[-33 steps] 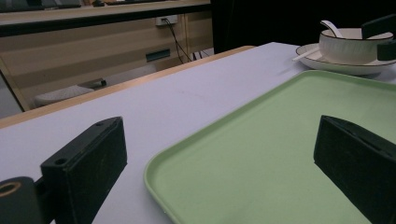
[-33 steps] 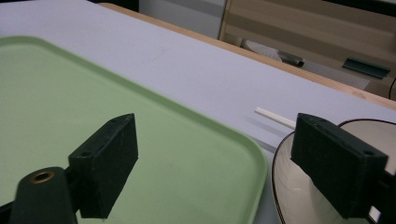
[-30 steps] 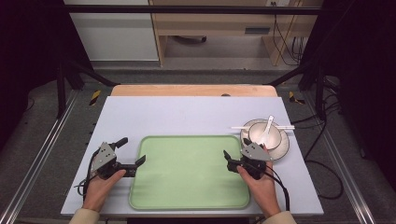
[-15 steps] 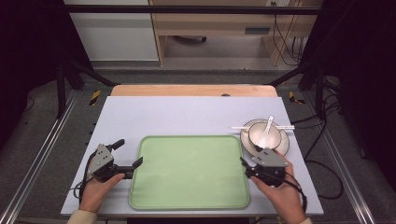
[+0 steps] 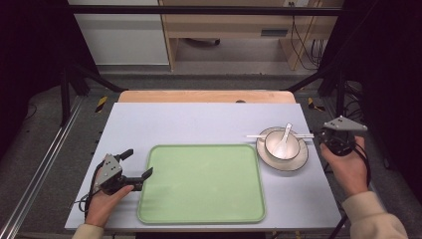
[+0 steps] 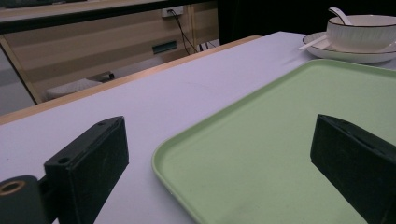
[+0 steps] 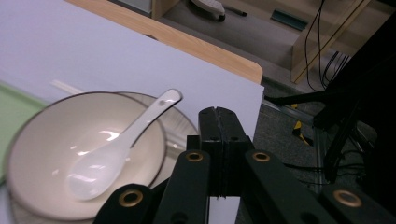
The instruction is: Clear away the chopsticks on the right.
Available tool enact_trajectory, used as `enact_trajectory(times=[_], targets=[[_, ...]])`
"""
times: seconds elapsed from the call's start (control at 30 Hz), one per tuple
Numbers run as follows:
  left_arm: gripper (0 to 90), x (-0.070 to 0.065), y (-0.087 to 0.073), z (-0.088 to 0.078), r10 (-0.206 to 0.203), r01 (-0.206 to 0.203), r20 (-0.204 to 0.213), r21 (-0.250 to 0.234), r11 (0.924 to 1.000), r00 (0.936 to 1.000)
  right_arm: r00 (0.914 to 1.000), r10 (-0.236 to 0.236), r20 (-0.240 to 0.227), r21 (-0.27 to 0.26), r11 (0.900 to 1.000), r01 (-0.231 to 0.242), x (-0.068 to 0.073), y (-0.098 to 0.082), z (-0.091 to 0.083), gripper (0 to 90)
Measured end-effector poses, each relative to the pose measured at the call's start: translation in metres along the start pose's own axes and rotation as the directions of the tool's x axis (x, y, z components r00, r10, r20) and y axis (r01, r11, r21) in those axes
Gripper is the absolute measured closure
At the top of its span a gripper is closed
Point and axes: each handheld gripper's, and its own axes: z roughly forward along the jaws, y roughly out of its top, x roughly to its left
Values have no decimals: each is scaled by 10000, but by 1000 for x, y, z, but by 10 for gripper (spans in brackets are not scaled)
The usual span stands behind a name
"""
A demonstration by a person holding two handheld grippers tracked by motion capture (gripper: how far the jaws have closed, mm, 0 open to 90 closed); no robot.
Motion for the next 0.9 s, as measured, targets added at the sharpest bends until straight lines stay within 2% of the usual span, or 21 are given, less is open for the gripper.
enact_trajectory(times=[0.13, 0.17, 0.2, 0.3, 0.33, 0.4, 0.43, 0.53, 0.57, 0.63, 0.7, 0.73, 0.77, 0.9], targets=[[39, -2, 0, 1, 38, -38, 132, 55, 10000, 9999, 9995, 299, -53, 336, 9990, -297, -19, 1, 36, 900], [40, -3, 0, 2, 44, -45, 150, 60, 10000, 9999, 9984, 550, -111, 624, 9966, -542, -26, -2, 57, 900], [40, -3, 0, 2, 48, -48, 170, 36, 10000, 9998, 9984, 550, -111, 624, 9966, -542, -26, -2, 57, 900], [41, -4, 0, 2, 76, -78, 223, 96, 9999, 9997, 9965, 831, -136, 1173, 9898, -809, -35, -10, 86, 900], [42, -4, 0, 2, 74, -77, 233, 101, 9999, 9997, 9949, 986, -227, 1473, 9846, -942, -37, -14, 98, 900], [43, -4, 0, 3, 57, -59, 240, 116, 9999, 9997, 9947, 999, -252, 1703, 9809, -942, -39, -17, 108, 900], [44, -4, -1, 3, 42, -44, 237, 92, 9999, 9997, 9958, 907, -121, 1872, 9785, -869, -42, -18, 116, 900], [45, -4, -1, 3, 36, -39, 235, 108, 9999, 9997, 9964, 841, -132, 2082, 9748, -796, -43, -19, 121, 900], [46, -4, -1, 3, 46, -49, 244, 137, 9999, 9997, 9977, 653, -183, 2485, 9668, -587, -43, -19, 124, 900], [47, -4, -1, 3, 68, -72, 269, 148, 9999, 9996, 9979, 608, -221, 2554, 9654, -531, -42, -19, 124, 900], [49, -5, 0, 3, 72, -76, 290, 150, 9999, 9996, 9985, 407, -378, 2986, 9540, -276, -41, -21, 124, 900], [49, -5, 0, 3, 69, -74, 300, 157, 9998, 9995, 9985, 407, -378, 2986, 9540, -276, -41, -21, 124, 900], [51, -5, 0, 3, 75, -81, 311, 162, 9998, 9995, 9988, 305, -386, 3185, 9478, -166, -39, -22, 123, 900], [54, -5, 0, 3, 91, -95, 333, 134, 9999, 9994, 9988, 296, -399, 3330, 9428, -147, -39, -23, 120, 900]])
